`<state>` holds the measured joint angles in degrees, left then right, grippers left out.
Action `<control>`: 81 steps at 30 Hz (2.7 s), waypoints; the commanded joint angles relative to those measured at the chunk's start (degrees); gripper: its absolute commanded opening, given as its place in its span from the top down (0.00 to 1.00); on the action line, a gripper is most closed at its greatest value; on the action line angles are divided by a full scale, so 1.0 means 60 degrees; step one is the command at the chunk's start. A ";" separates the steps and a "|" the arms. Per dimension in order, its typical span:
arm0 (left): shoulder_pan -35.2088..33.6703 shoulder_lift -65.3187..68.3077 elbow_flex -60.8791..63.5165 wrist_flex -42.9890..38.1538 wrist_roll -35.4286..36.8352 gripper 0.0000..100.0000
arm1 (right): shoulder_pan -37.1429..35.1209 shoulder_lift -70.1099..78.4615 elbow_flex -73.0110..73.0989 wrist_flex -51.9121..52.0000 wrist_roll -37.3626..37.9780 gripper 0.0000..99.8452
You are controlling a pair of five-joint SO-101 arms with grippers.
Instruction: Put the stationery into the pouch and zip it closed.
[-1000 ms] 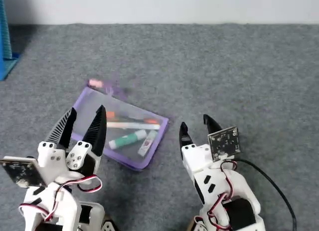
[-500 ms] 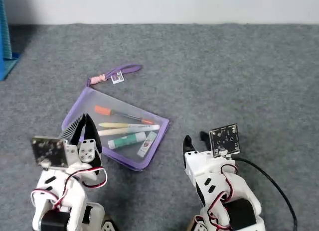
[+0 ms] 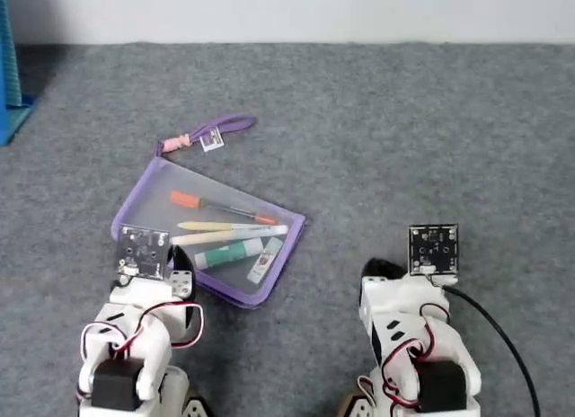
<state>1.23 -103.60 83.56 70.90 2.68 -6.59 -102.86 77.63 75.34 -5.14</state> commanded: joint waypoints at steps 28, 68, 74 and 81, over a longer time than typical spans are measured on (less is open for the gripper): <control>-0.0791 -0.0147 0.1707 -0.0718 -0.0161 0.99 | 0.0535 -0.0198 0.3106 -0.0154 -0.0103 0.99; -0.0821 -0.0147 0.2147 0.0234 -0.0161 0.99 | 0.0520 -0.0168 0.3121 -0.0095 -0.0103 0.99; -0.0821 -0.0147 0.2147 0.0234 -0.0161 0.99 | 0.0520 -0.0168 0.3121 -0.0095 -0.0103 0.99; -0.0821 -0.0147 0.2147 0.0234 -0.0161 0.99 | 0.0520 -0.0168 0.3121 -0.0095 -0.0103 0.99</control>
<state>-3.16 -103.60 97.10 71.96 2.33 -3.78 -102.86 95.38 75.08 -5.14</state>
